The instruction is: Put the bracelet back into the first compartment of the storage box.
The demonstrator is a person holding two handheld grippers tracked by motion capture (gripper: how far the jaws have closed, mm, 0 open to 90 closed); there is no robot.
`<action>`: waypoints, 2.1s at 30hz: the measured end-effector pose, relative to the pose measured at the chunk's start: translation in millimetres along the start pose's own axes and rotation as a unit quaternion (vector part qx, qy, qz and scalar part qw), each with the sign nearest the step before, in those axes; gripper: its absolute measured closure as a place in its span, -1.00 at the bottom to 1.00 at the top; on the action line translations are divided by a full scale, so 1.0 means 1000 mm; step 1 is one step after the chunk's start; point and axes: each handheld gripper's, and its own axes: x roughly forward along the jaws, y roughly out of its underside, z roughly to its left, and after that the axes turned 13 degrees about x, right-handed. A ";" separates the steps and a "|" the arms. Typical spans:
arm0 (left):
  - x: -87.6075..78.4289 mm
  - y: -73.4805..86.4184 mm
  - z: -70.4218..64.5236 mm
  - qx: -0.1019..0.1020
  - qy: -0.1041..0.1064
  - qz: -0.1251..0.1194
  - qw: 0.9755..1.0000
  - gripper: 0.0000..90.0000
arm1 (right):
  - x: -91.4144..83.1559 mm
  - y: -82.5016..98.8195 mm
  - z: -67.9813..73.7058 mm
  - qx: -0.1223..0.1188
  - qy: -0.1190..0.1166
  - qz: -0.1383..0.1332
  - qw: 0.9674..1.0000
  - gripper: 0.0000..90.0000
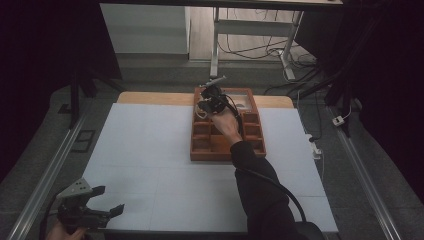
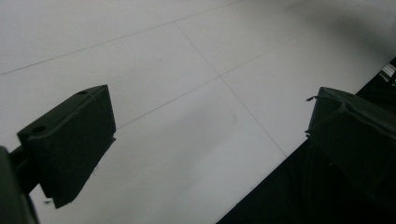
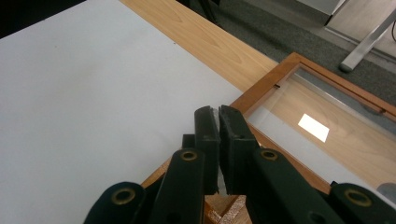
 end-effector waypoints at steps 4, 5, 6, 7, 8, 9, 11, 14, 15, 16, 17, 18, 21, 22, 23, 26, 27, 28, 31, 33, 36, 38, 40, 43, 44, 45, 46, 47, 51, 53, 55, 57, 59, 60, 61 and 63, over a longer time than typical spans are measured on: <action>0.000 0.000 0.000 0.000 0.000 0.000 1.000 -0.98 | 0.008 0.005 -0.003 0.004 -0.002 0.008 1.000 0.93; 0.000 0.000 0.000 0.000 0.000 0.000 1.000 -0.98 | 0.010 0.006 -0.003 0.004 -0.001 0.010 1.000 0.93; 0.000 0.000 0.000 0.000 0.000 -0.001 1.000 -0.98 | 0.010 0.006 -0.003 0.004 -0.001 0.010 1.000 0.93; 0.000 0.000 0.000 0.000 0.000 -0.001 1.000 -0.98 | 0.013 0.008 -0.004 0.004 -0.001 0.011 1.000 0.93; 0.000 0.000 0.000 0.000 0.001 -0.001 1.000 -0.98 | 0.015 0.010 -0.004 0.005 0.000 0.015 1.000 0.93; 0.000 0.000 0.000 -0.001 0.001 -0.001 1.000 -0.98 | 0.020 0.014 -0.005 0.008 0.000 0.020 1.000 0.93; 0.000 0.000 0.000 -0.002 0.002 -0.002 1.000 -0.98 | 0.025 0.018 -0.006 0.008 0.001 0.024 1.000 0.93; 0.000 0.000 0.001 -0.003 0.001 -0.002 1.000 -0.98 | 0.029 0.022 -0.007 0.007 0.001 0.029 1.000 0.93; 0.000 0.000 0.001 -0.003 0.002 -0.002 1.000 -0.98 | 0.033 0.025 -0.009 0.009 0.003 0.033 0.999 0.93; 0.000 0.000 0.001 -0.004 0.001 -0.002 1.000 -0.98 | 0.035 0.027 -0.010 0.009 0.003 0.033 0.999 0.93; 0.000 0.000 0.001 -0.003 0.001 -0.002 1.000 -0.98 | 0.035 0.027 -0.010 0.009 0.003 0.033 0.999 0.93; 0.000 0.000 0.000 -0.003 0.001 -0.002 1.000 -0.98 | 0.037 0.028 -0.011 0.012 0.004 0.034 0.999 0.93; 0.000 0.000 0.001 -0.003 0.001 -0.002 1.000 -0.98 | 0.043 0.033 -0.014 0.016 0.011 0.038 0.999 0.92; 0.000 0.000 0.001 -0.004 0.001 -0.002 1.000 -0.98 | 0.044 0.033 -0.015 0.014 0.013 0.042 0.999 0.92; 0.000 0.000 0.000 -0.004 0.001 -0.002 1.000 -0.98 | 0.044 0.033 -0.015 0.014 0.013 0.042 0.999 0.92; 0.000 0.000 0.000 -0.003 0.001 -0.002 1.000 -0.98 | 0.048 0.036 -0.017 0.016 0.017 0.047 0.999 0.92; 0.000 0.000 0.000 -0.003 0.002 -0.002 1.000 -0.98 | 0.049 0.037 -0.017 0.015 0.019 0.049 0.999 0.92; 0.000 0.000 0.000 -0.003 0.002 -0.002 1.000 -0.98 | 0.052 0.039 -0.016 0.012 0.022 0.057 0.998 0.92; 0.000 0.000 0.000 -0.003 0.002 -0.002 1.000 -0.97 | 0.056 0.042 -0.016 0.011 0.029 0.067 0.997 0.91; 0.000 0.000 0.000 -0.003 0.002 -0.002 1.000 -0.98 | 0.058 0.043 -0.016 0.010 0.030 0.069 0.997 0.91; 0.000 0.000 0.000 -0.004 0.002 -0.002 1.000 -0.97 | 0.058 0.044 -0.016 0.013 0.030 0.069 0.997 0.89; 0.000 0.000 0.000 -0.004 0.003 -0.002 1.000 -0.97 | 0.057 0.044 -0.016 0.013 0.029 0.067 0.997 0.87; 0.000 0.000 0.000 -0.004 0.003 -0.001 1.000 -0.97 | 0.054 0.041 -0.015 0.015 0.025 0.060 0.998 0.80; 0.000 0.000 0.001 -0.005 0.002 -0.001 1.000 -0.97 | 0.045 0.036 -0.013 0.021 0.017 0.051 0.998 0.68; 0.000 0.000 0.001 -0.005 0.002 -0.001 1.000 -0.97 | 0.045 0.036 -0.013 0.021 0.017 0.051 0.998 0.68; 0.000 0.000 0.000 -0.005 0.003 -0.001 1.000 -0.97 | 0.042 0.035 -0.013 0.023 0.011 0.050 0.998 0.64; 0.000 0.000 0.000 -0.004 0.001 -0.001 1.000 -0.97 | 0.040 0.034 -0.012 0.022 0.011 0.047 0.999 0.62; 0.000 0.000 0.001 -0.004 0.001 -0.001 1.000 -0.97 | 0.038 0.034 -0.011 0.020 0.010 0.045 0.999 0.60; 0.000 0.000 0.000 -0.005 0.002 -0.001 1.000 -0.97 | 0.029 0.030 -0.008 0.020 0.000 0.039 0.999 0.49; 0.000 0.000 0.001 -0.005 0.002 -0.001 1.000 -0.98 | 0.022 0.028 -0.004 0.017 -0.008 0.036 0.999 0.41; 0.000 0.000 0.001 -0.005 0.002 -0.001 1.000 -0.97 | 0.019 0.028 -0.002 0.014 -0.011 0.034 0.999 0.39; 0.000 0.000 0.000 -0.005 0.002 -0.001 1.000 -0.98 | 0.012 0.026 0.002 0.004 -0.016 0.028 0.999 0.31; 0.000 0.000 0.000 -0.005 0.002 -0.001 1.000 -0.98 | 0.010 0.026 0.004 0.003 -0.016 0.027 0.999 0.28; 0.000 0.000 0.000 -0.005 0.002 -0.001 1.000 -0.97 | 0.007 0.026 0.005 0.000 -0.018 0.025 1.000 0.25; 0.000 0.000 0.000 -0.005 0.002 -0.001 1.000 -0.97 | 0.005 0.026 0.005 -0.002 -0.020 0.025 0.999 0.22; 0.000 0.000 0.000 -0.005 0.002 -0.001 1.000 -0.98 | 0.001 0.027 0.006 -0.002 -0.023 0.022 0.999 0.14</action>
